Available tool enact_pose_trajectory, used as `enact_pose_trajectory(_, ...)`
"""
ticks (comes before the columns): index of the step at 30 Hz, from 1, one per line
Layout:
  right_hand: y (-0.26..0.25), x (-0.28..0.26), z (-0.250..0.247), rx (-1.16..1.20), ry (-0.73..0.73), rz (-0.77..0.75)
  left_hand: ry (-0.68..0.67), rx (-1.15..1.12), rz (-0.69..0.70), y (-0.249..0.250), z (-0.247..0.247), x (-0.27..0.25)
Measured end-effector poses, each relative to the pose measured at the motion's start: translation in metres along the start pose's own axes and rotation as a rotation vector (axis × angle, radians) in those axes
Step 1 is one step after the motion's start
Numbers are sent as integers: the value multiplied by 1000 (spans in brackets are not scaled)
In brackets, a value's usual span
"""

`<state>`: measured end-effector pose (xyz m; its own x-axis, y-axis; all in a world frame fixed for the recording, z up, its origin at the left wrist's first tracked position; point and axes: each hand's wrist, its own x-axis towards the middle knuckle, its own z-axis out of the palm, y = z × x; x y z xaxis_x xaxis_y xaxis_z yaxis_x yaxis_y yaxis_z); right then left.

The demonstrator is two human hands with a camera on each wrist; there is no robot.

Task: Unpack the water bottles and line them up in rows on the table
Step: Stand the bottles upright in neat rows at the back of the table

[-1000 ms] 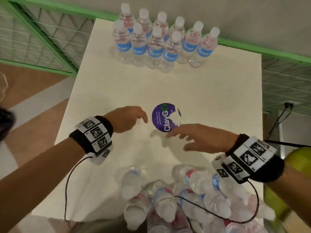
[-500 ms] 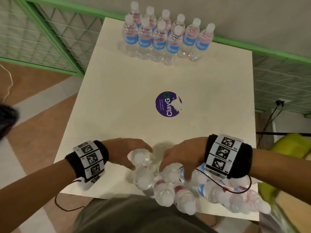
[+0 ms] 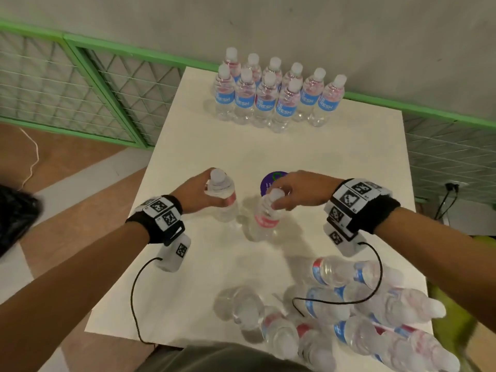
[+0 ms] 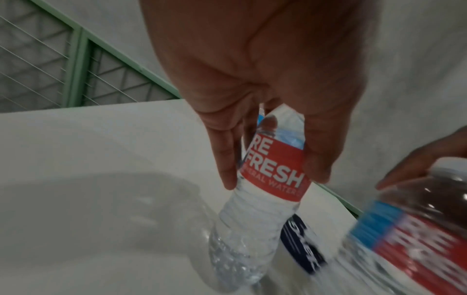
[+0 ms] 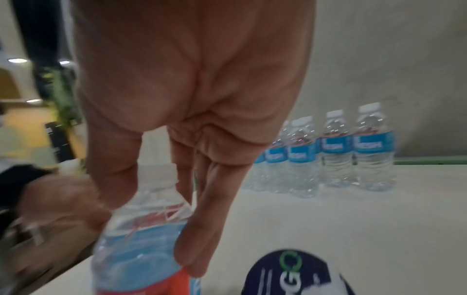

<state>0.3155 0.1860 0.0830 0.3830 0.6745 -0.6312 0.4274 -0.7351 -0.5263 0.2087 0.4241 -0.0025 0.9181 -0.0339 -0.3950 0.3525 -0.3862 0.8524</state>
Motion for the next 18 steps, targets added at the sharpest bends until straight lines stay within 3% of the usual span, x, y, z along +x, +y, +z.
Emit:
enact_pose_trajectory(5, 9, 48, -45, 49, 308, 190, 146, 83, 8, 10, -31, 40)
enact_pose_trajectory(10, 14, 77, -63, 73, 426, 337, 73, 62, 120, 15, -52, 58)
enact_pose_trajectory(12, 14, 82, -65, 92, 482, 332, 68, 96, 101, 13, -56, 61)
enact_pose_trajectory(18, 6, 96, -67, 281, 630, 227, 216, 146, 92, 4, -59, 73)
